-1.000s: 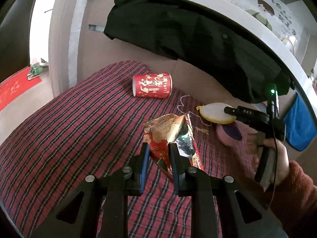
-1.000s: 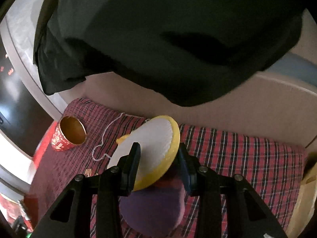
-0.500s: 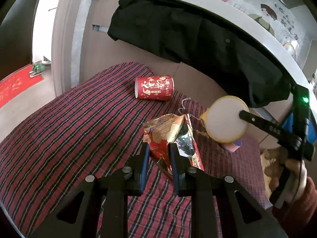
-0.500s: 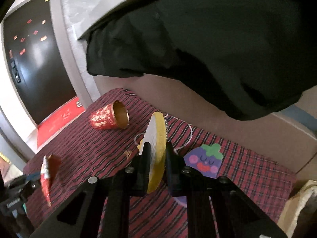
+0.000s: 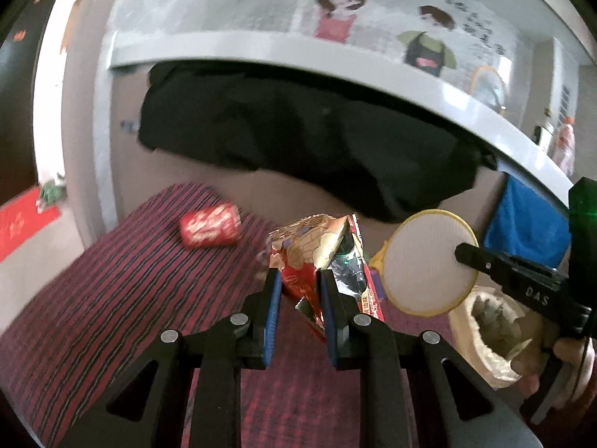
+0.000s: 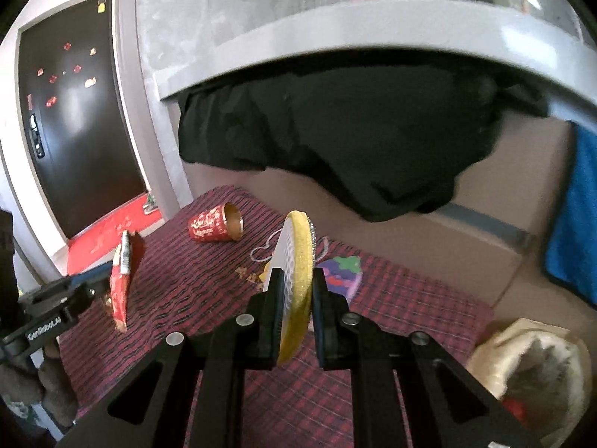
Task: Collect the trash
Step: 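Carry the wrapper and lid over the bin and open both grippers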
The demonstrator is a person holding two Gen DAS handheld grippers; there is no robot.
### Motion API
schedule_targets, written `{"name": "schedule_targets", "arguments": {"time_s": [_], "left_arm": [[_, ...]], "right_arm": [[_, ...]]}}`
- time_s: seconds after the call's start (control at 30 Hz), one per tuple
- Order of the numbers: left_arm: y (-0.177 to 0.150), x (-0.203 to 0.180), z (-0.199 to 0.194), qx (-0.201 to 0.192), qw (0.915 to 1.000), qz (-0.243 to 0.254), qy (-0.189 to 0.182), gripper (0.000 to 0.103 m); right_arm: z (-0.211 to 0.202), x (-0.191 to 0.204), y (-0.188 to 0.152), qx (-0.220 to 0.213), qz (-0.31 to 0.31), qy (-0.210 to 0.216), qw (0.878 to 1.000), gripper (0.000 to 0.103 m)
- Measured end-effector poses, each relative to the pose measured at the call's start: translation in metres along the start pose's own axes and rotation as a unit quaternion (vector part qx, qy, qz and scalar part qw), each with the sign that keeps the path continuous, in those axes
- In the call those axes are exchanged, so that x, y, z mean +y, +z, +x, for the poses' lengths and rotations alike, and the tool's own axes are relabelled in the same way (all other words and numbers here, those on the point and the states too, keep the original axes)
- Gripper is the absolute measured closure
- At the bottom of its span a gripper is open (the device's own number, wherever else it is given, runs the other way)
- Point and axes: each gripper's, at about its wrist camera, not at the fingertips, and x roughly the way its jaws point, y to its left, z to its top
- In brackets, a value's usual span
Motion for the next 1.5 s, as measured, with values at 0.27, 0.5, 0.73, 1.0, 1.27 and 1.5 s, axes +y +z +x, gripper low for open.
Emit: {"name": "schedule_targets", "arguments": {"time_s": [0.27,0.5,0.73,1.0,1.27,1.5], "left_arm": [[0.022,-0.084,-0.013,-0.039,0.997,0.064,-0.018,0.081],[0.031,-0.159,-0.013,-0.07,0.992,0.099,-0.037,0.081],[0.027,-0.226,-0.003,-0.081,0.9876,0.117,-0.066,0.081],[0.012,-0.272,0.015,-0.062,0.9852,0.13,-0.093,0.081],[-0.008,-0.302,0.039,-0.032,0.9831,0.141,-0.112,0.081],[-0.021,-0.312,0.059,-0.009,0.9829,0.138,-0.122,0.081]], "right_arm": [[-0.069,-0.037,-0.001,-0.051,0.008,-0.026,0.998,0.091],[-0.124,-0.085,-0.008,-0.085,0.025,-0.066,0.994,0.091],[-0.159,-0.133,-0.02,-0.1,0.05,-0.107,0.988,0.091],[-0.189,-0.183,-0.041,-0.105,0.072,-0.147,0.981,0.091],[-0.198,-0.212,-0.056,-0.108,0.092,-0.165,0.976,0.091],[-0.196,-0.226,-0.066,-0.101,0.098,-0.174,0.975,0.091]]}}
